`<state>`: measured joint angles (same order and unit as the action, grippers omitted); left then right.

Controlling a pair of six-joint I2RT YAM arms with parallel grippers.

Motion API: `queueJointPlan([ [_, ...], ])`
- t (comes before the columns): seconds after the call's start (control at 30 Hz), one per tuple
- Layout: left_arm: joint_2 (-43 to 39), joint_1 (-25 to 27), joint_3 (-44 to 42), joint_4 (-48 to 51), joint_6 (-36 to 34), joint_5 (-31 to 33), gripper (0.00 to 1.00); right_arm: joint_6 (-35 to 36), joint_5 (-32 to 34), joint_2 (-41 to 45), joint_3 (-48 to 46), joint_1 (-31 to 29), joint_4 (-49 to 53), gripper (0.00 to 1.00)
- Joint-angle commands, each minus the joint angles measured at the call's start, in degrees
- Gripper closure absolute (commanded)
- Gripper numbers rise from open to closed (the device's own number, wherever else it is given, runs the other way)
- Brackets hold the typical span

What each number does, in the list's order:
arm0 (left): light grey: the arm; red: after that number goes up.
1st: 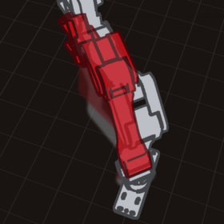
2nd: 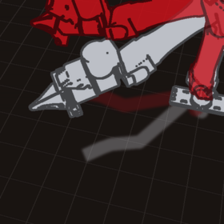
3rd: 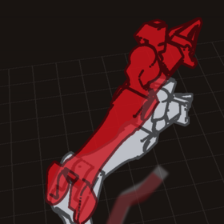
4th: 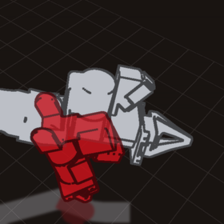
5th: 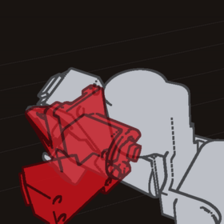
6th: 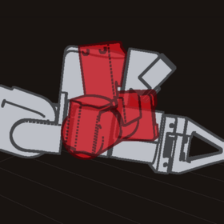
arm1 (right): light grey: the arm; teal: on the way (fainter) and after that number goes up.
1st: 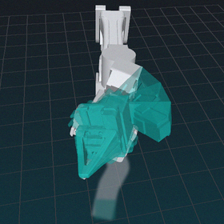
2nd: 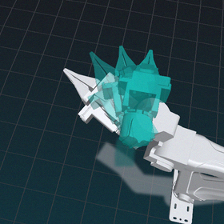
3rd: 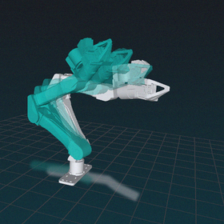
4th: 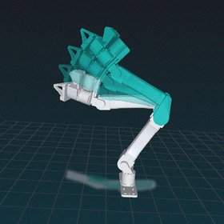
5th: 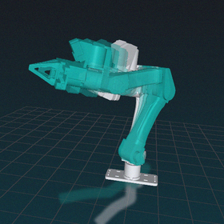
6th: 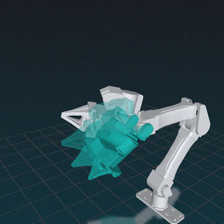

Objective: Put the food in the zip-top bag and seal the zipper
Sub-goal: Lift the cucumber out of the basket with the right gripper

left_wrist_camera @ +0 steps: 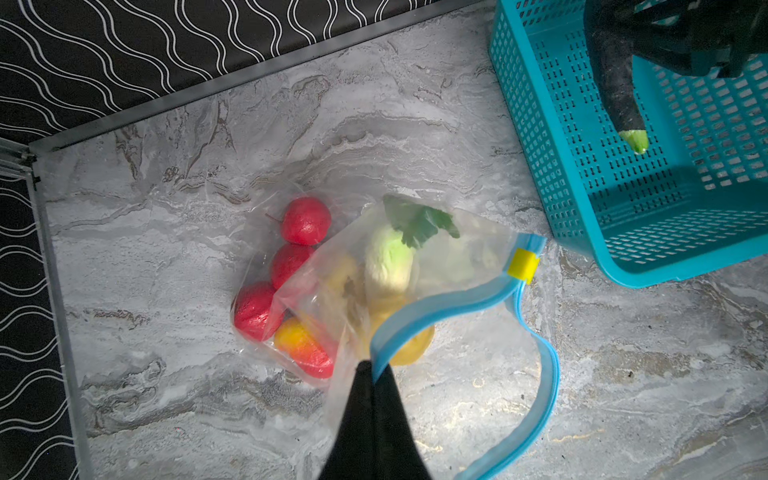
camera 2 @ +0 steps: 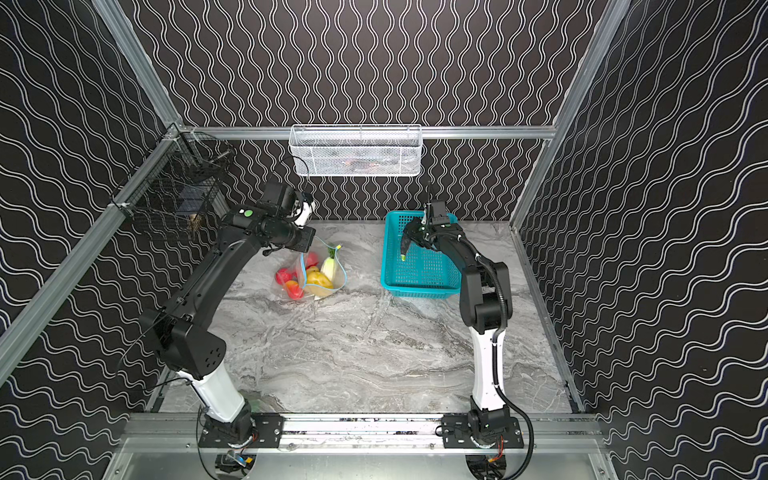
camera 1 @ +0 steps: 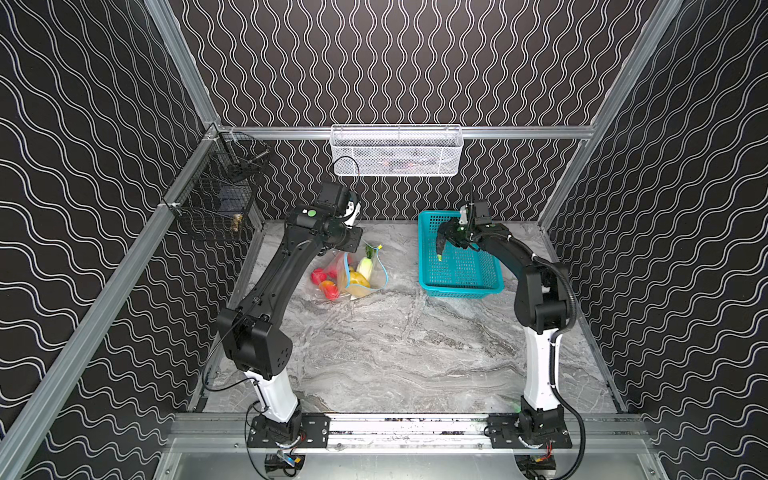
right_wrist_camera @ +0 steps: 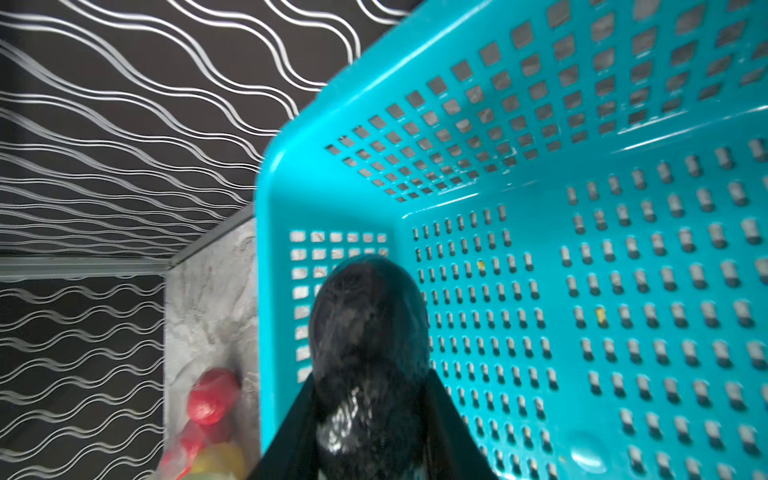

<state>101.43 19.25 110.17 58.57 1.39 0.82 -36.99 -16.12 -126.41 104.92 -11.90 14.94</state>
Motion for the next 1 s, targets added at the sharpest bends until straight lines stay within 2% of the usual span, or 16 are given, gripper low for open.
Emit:
queueJointPlan([
  [0.0, -1.26, 0.09, -1.09, -0.87, -0.26, 0.22, 1.00, -2.32, -1.11, 3.59, -4.11, 0.04, -7.10, 0.77],
  [0.73, -2.51, 0.08, -2.67, -1.47, -0.37, -0.91, 1.00, -7.54, -7.07, 14.14, -13.08, -0.06, -12.35, 0.79],
  [0.97, -2.47, 0.09, -2.29, -1.28, -0.50, -0.65, 1.00, -7.66, -6.40, 17.34, -14.62, -1.31, -13.11, 0.79],
])
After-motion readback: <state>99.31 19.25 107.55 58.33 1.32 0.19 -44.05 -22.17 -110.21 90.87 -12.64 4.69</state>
